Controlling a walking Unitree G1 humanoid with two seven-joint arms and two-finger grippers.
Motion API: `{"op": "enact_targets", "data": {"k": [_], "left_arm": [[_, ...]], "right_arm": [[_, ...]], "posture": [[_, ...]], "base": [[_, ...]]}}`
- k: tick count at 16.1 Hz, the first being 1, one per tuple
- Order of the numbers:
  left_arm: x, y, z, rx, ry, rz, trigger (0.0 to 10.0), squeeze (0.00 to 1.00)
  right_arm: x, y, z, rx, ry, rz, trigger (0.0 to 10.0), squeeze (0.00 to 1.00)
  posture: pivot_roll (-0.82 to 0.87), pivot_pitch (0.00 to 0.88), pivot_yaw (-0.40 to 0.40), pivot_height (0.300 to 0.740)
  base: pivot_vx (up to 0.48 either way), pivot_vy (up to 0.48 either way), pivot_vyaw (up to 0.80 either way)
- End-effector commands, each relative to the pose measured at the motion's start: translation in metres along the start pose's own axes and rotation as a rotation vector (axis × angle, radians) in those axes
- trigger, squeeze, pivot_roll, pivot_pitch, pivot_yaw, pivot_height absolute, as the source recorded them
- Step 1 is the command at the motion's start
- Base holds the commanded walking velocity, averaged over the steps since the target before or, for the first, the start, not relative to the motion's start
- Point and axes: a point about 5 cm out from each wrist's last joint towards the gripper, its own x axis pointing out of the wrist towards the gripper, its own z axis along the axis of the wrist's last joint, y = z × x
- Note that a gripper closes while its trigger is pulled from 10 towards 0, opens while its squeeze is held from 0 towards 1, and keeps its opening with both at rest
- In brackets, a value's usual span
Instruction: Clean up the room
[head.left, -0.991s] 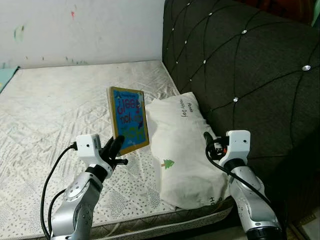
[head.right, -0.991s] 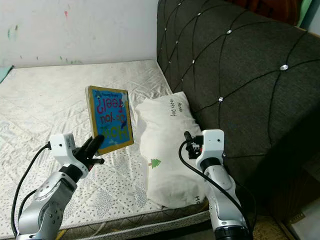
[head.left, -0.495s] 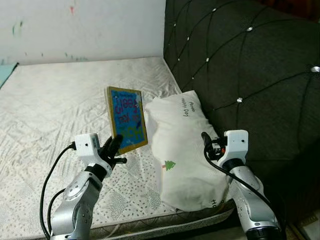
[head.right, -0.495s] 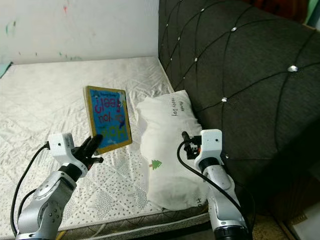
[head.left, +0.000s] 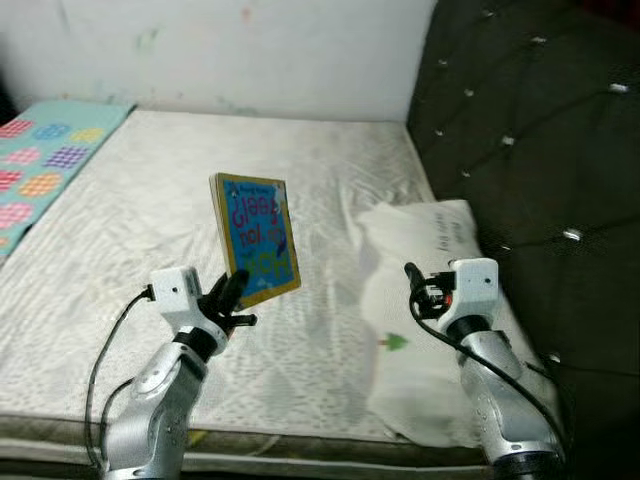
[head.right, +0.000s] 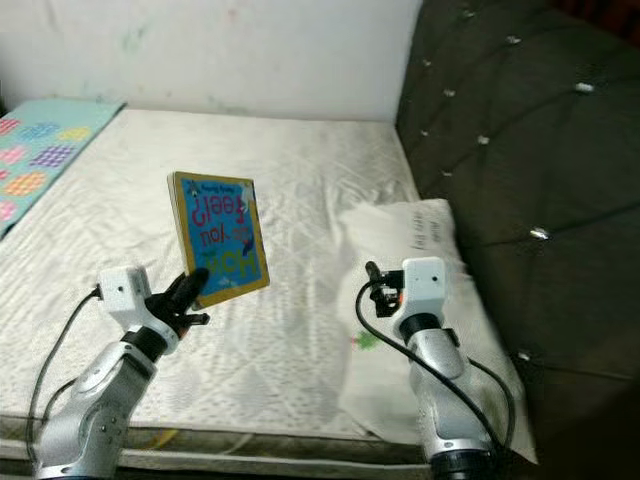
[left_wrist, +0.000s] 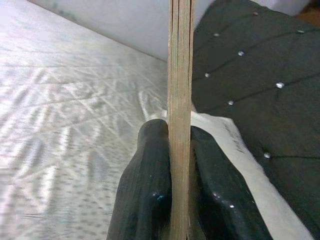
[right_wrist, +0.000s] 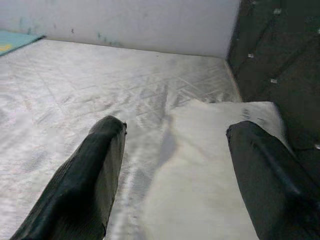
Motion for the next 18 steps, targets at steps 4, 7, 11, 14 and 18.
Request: {"op": "enact_targets", "data": {"k": [4, 7, 11, 14, 18], "left_arm": [[0.004, -0.005, 0.008, 0.004, -0.034, -0.024, 10.0, 0.0], [0.004, -0.004, 0.009, 0.008, -0.033, -0.021, 10.0, 0.0], [0.005, 0.002, 0.009, -0.009, -0.036, 0.003, 10.0, 0.0], [-0.002, 0.015, 0.008, -0.054, -0.043, 0.053, 10.0, 0.0], [-0.015, 0.019, 0.005, -0.329, -0.056, -0.006, 10.0, 0.0]], "right_arm": [[-0.001, -0.006, 0.001, -0.008, -0.003, -0.016, 10.0, 0.0], [-0.001, -0.005, 0.001, -0.005, -0.001, -0.017, 10.0, 0.0], [-0.002, -0.006, 0.001, -0.001, -0.001, -0.021, 10.0, 0.0], [-0.004, -0.006, 0.002, 0.016, 0.001, -0.015, 10.0, 0.0], [-0.01, -0.003, 0.003, 0.053, 0.003, 0.0, 10.0, 0.0]], "posture": [[-0.1, 0.0, -0.009, 0.74], [-0.1, 0.0, -0.008, 0.74], [-0.11, 0.0, -0.007, 0.74], [-0.1, 0.0, -0.016, 0.74], [-0.11, 0.034, -0.036, 0.74]], "base": [[0.0, 0.24, 0.0], [0.0, 0.0, 0.0], [0.0, 0.0, 0.0], [0.0, 0.0, 0.0], [0.0, 0.0, 0.0]]}}
